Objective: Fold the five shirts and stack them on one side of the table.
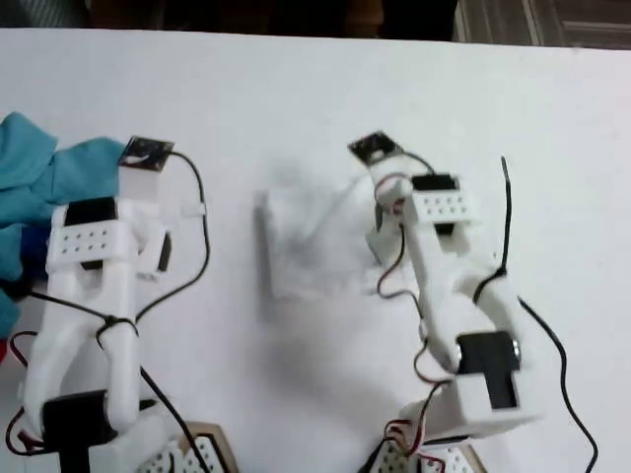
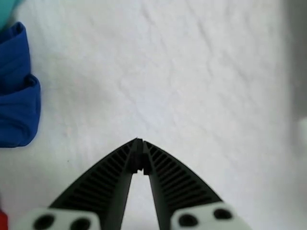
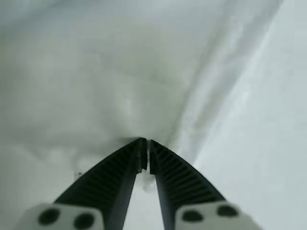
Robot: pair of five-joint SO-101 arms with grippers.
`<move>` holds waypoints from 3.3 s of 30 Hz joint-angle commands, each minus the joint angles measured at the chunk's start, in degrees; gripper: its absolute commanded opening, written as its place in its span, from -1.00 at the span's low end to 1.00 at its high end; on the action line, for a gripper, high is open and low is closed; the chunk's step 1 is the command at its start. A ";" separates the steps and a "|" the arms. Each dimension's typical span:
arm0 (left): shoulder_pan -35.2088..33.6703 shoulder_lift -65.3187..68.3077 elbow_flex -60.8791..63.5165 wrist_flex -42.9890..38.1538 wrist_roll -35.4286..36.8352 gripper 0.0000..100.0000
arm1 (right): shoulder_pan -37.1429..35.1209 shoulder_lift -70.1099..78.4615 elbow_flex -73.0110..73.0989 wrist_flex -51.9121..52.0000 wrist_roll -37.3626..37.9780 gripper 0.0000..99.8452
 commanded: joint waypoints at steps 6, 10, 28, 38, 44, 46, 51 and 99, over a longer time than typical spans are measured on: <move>-0.09 -1.85 -1.36 -2.29 -0.35 -0.95 | 4.88 -11.65 7.38 0.13 2.02 -0.96; 4.13 1.49 -6.46 -2.99 -0.18 -0.95 | 6.99 -18.42 7.65 0.13 1.58 -0.96; 28.66 45.19 -54.99 7.12 15.38 -0.95 | 6.99 -23.08 21.80 -9.19 1.49 -0.96; 28.84 53.01 -64.66 5.89 22.77 -0.95 | 6.99 -23.08 21.89 -9.98 1.49 -0.96; 27.60 59.34 -67.65 4.22 22.68 -0.95 | 7.08 -23.08 21.98 -10.86 1.49 -0.96; 26.29 61.10 -69.14 3.87 22.77 -0.95 | 7.08 -23.08 21.98 -10.86 1.49 -0.96; 25.23 62.42 -71.25 5.71 22.77 -0.95 | 7.08 -22.99 22.42 -12.26 1.49 -0.96; 25.14 63.03 -73.89 11.08 22.42 -0.95 | -2.15 -22.11 19.43 -5.85 -4.84 -0.96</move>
